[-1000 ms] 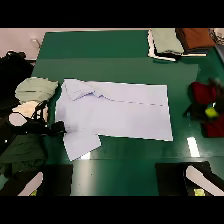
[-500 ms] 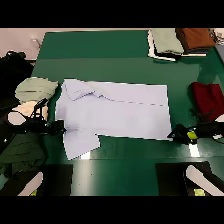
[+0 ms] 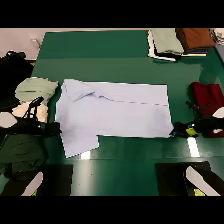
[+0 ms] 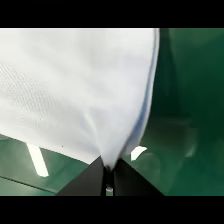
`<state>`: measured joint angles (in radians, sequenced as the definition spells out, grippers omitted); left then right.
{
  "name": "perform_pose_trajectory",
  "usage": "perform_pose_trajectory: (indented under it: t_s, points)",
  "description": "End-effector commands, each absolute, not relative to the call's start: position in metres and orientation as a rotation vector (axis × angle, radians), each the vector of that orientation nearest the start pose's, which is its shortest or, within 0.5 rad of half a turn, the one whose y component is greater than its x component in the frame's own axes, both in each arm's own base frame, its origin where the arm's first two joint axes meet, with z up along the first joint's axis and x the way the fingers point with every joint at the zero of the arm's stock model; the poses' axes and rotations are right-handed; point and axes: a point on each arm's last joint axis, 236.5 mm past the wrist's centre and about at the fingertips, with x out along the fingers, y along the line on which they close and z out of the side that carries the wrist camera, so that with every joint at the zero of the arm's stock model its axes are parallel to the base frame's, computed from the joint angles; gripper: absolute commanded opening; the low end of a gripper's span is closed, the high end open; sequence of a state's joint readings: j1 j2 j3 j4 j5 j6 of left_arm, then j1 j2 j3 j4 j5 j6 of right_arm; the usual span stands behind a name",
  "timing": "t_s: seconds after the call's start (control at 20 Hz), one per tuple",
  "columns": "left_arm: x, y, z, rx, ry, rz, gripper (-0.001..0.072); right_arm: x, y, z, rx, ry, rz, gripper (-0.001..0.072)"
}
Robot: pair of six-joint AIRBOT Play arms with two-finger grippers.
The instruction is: Fold the shirts.
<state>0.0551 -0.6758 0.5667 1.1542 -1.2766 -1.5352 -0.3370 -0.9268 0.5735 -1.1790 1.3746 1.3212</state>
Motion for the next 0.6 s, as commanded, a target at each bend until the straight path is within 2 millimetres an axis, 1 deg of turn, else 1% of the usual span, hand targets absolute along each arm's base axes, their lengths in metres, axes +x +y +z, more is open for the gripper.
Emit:
perform_pose_trajectory:
  t_s: [0.0,0.05,0.1,0.15,0.2,0.25,0.3,0.35,0.5,0.55]
  points:
    - [0.163,-0.084,0.009,-0.343,1.413,-0.274,0.0022,0.180,-0.002,-0.021,0.279,1.559,0.113,0.0016]
    - [0.154,-0.085,0.013,-0.339,1.420,-0.283,0.0021,0.179,-0.009,-0.012,0.238,1.529,0.088,0.0016]
    - [0.150,-0.086,0.016,-0.337,1.416,-0.285,0.0021,0.178,-0.015,-0.006,0.209,1.502,0.063,0.0016]
    - [0.151,-0.086,0.016,-0.337,1.414,-0.285,0.0022,0.178,-0.016,-0.003,0.202,1.481,0.049,0.0016]
    - [0.157,-0.085,0.015,-0.341,1.398,-0.279,0.0021,0.178,-0.016,-0.001,0.207,1.468,0.044,0.0016]
    - [0.167,-0.084,0.016,-0.346,1.365,-0.270,0.0021,0.181,-0.016,0.000,0.209,1.457,0.044,0.0015]
    - [0.182,-0.082,0.020,-0.347,1.321,-0.259,0.0022,0.187,-0.017,0.002,0.207,1.437,0.041,0.0015]
    - [0.198,-0.080,0.024,-0.343,1.285,-0.253,0.0022,0.198,-0.020,0.007,0.215,1.414,0.026,0.0015]
    - [0.254,-0.074,0.040,-0.326,1.192,-0.240,0.0022,0.232,-0.031,0.020,0.224,1.390,0.015,0.0014]
    - [0.273,-0.072,0.043,-0.328,1.171,-0.233,0.0022,0.248,-0.029,0.023,0.238,1.383,0.036,0.0015]
